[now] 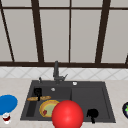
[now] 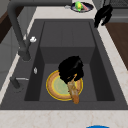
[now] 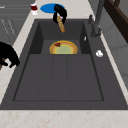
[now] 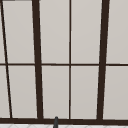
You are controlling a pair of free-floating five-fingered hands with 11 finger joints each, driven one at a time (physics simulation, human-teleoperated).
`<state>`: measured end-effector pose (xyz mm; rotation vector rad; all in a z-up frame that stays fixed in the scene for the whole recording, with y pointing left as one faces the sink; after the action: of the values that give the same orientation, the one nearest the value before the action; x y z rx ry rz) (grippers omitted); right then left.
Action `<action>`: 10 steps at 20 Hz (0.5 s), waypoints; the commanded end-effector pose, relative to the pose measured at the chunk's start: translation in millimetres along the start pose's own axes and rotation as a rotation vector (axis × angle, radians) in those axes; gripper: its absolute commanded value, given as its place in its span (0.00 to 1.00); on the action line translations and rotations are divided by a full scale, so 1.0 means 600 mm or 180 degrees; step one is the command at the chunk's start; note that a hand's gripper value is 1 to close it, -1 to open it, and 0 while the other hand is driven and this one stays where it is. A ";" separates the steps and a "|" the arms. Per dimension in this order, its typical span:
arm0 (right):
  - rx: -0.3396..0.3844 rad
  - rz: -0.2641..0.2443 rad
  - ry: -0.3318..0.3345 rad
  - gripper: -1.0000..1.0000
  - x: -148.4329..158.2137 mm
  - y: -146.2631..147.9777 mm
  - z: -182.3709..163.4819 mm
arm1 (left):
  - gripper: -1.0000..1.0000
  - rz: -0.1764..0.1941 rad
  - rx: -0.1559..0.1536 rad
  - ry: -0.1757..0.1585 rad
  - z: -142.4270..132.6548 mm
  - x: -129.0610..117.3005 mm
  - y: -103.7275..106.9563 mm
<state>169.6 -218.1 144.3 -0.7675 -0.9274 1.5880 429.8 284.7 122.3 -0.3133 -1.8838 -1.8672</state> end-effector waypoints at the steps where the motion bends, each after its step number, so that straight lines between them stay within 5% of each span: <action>1: 0.0000 0.0000 0.0000 0.50 0.000 0.000 0.000 | 1.00 -0.0136 -0.0085 0.0007 -0.047 -0.042 -0.028; 3: 0.0000 0.0000 0.0000 0.50 0.000 0.000 0.000 | 1.00 -0.0091 -0.0150 -0.0041 -0.059 -0.068 -0.048; 6: 0.0000 0.0000 0.0000 0.50 0.000 0.000 0.000 | 1.00 -0.0081 -0.0405 0.0269 -0.084 -0.099 -0.068; 10: 0.0000 0.0000 0.0000 0.50 0.000 0.000 0.000 | 1.00 -0.0045 -0.0622 0.0649 -0.120 -0.103 -0.087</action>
<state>169.6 -218.1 144.3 -0.7675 -0.9274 1.5880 465.4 238.8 59.5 -0.1182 -1.5473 -1.9886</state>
